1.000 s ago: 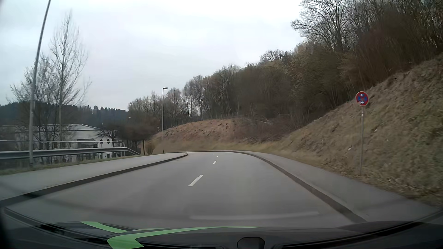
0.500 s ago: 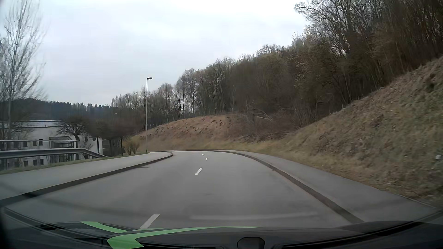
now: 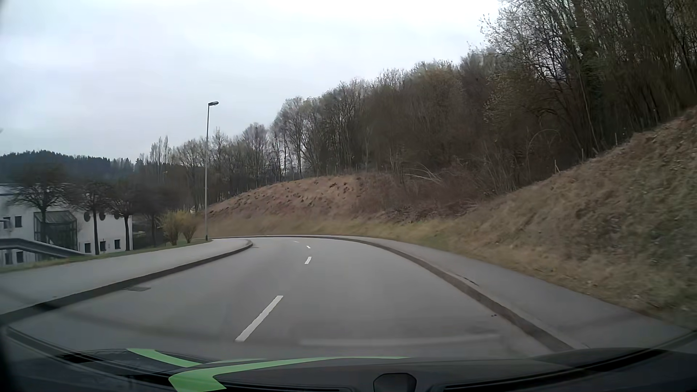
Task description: Follow the waypoints while adhering to traffic rules and regulations
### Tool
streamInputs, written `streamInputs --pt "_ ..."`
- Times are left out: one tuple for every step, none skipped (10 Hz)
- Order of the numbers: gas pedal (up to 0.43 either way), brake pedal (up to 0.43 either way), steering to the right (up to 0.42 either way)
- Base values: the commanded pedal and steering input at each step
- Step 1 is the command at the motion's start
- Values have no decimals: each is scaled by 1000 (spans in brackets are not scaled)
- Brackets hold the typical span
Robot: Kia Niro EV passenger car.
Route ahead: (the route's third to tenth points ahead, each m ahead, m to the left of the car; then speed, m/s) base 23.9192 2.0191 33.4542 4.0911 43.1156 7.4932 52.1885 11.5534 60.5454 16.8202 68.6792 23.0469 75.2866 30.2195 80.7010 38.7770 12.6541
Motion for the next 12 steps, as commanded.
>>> streamInputs --pt "0 0 -14" --pt "0 0 -14" --pt "0 0 -16" --pt "0 0 -20" --pt "0 0 -22" --pt "0 0 -26" --pt "0 0 -31" --pt "0 0 -34" --pt "0 0 -36" --pt "0 0 -39" --pt "0 0 -42" --pt "0 6 -45"
